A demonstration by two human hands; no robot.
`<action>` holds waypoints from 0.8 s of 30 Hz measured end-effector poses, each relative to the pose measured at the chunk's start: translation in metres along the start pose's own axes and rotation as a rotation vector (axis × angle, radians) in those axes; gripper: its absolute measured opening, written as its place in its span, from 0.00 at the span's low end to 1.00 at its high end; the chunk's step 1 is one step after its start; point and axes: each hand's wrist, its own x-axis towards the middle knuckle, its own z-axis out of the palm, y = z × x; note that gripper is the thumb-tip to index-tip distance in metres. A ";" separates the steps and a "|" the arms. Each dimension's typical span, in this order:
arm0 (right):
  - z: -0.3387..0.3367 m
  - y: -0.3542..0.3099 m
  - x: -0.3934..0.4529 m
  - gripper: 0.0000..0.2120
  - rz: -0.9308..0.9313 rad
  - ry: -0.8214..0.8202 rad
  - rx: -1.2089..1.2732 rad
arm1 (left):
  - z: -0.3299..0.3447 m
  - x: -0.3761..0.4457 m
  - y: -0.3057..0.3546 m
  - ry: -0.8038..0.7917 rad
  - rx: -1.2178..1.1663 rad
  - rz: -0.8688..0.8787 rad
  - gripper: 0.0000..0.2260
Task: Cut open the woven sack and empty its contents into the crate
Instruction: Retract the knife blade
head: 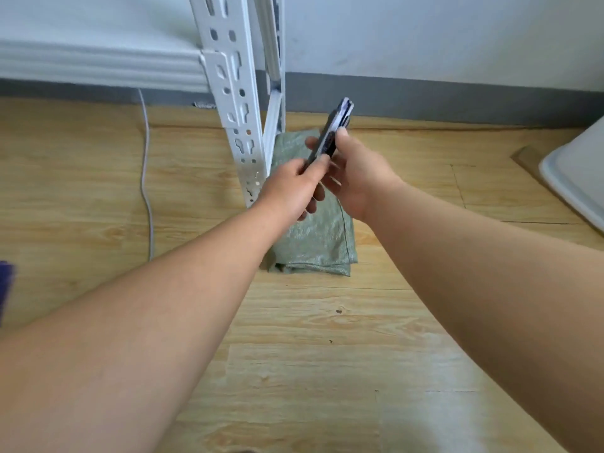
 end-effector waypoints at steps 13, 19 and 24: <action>0.078 -0.125 -0.055 0.20 -0.229 -0.302 -0.076 | -0.042 -0.015 0.152 0.395 -0.068 0.232 0.15; 0.101 -0.160 -0.080 0.16 -0.344 -0.333 -0.119 | -0.051 -0.038 0.188 0.539 0.066 0.358 0.10; 0.125 -0.190 -0.097 0.13 -0.470 -0.347 -0.162 | -0.067 -0.045 0.222 0.564 -0.028 0.432 0.08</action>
